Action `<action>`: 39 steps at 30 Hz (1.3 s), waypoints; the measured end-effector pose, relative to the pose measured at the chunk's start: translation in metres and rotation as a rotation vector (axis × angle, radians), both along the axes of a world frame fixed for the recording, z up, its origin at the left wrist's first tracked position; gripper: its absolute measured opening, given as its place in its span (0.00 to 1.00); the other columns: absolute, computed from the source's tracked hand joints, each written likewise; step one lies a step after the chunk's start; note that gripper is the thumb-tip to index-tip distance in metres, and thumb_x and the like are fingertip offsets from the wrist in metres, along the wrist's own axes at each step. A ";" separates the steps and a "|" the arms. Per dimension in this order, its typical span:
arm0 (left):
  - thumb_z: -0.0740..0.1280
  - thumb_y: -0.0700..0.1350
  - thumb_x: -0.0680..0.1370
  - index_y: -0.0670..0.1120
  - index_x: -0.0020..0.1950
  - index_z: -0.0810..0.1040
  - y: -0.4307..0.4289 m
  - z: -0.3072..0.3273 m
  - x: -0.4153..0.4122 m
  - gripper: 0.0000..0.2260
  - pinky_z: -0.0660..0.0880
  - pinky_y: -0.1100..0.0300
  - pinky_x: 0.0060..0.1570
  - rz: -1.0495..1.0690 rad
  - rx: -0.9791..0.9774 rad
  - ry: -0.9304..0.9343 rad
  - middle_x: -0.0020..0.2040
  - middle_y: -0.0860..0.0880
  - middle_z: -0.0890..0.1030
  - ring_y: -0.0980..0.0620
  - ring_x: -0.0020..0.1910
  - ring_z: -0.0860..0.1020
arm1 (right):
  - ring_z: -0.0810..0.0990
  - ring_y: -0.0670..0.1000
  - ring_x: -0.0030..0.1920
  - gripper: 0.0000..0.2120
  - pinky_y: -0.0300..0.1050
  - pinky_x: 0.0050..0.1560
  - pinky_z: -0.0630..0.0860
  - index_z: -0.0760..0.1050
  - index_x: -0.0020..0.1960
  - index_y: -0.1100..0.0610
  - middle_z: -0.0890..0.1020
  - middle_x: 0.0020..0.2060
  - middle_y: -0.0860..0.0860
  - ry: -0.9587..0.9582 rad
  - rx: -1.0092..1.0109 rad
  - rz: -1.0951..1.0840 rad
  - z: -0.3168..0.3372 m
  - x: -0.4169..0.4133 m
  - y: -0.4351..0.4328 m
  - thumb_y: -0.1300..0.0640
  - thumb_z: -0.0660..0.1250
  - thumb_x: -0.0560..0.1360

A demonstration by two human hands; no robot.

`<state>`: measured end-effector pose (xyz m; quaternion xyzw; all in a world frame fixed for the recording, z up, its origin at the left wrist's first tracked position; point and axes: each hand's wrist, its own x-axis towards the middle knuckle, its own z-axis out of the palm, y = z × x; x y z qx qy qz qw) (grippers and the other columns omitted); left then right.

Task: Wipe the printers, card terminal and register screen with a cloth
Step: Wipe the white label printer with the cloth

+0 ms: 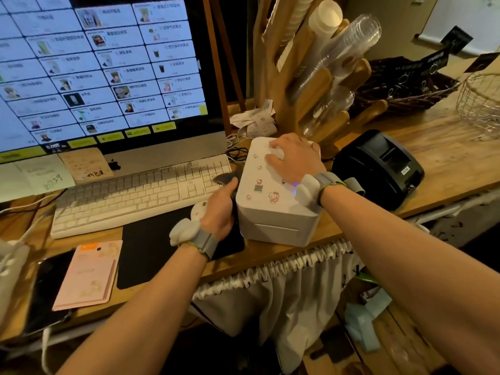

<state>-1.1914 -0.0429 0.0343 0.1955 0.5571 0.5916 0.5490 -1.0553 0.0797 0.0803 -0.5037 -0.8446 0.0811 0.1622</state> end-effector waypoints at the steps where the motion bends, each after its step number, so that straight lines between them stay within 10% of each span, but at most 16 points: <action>1: 0.60 0.49 0.81 0.45 0.61 0.79 -0.002 -0.001 -0.001 0.13 0.74 0.52 0.61 0.024 0.034 -0.024 0.59 0.46 0.82 0.47 0.59 0.79 | 0.69 0.54 0.63 0.20 0.60 0.65 0.59 0.70 0.63 0.45 0.71 0.63 0.48 -0.001 -0.002 0.006 0.004 -0.003 0.001 0.39 0.53 0.75; 22: 0.59 0.58 0.79 0.54 0.54 0.76 -0.033 -0.015 0.012 0.12 0.71 0.56 0.58 0.120 0.042 0.024 0.55 0.56 0.79 0.55 0.58 0.75 | 0.69 0.54 0.64 0.20 0.61 0.66 0.60 0.70 0.64 0.45 0.71 0.64 0.48 -0.023 -0.019 -0.011 0.005 -0.002 -0.002 0.39 0.53 0.75; 26: 0.55 0.57 0.81 0.49 0.68 0.73 -0.036 -0.016 0.014 0.20 0.70 0.56 0.58 0.045 -0.072 0.095 0.58 0.52 0.78 0.52 0.59 0.74 | 0.70 0.54 0.64 0.21 0.60 0.65 0.59 0.70 0.63 0.45 0.72 0.63 0.49 -0.007 -0.004 -0.014 0.005 0.000 -0.004 0.40 0.53 0.75; 39: 0.60 0.56 0.80 0.49 0.44 0.80 0.065 0.029 -0.014 0.15 0.75 0.58 0.37 -0.084 -0.023 0.179 0.39 0.48 0.82 0.49 0.37 0.79 | 0.67 0.52 0.65 0.20 0.59 0.67 0.57 0.69 0.65 0.45 0.69 0.66 0.46 0.010 -0.011 0.022 0.001 0.001 -0.003 0.40 0.53 0.77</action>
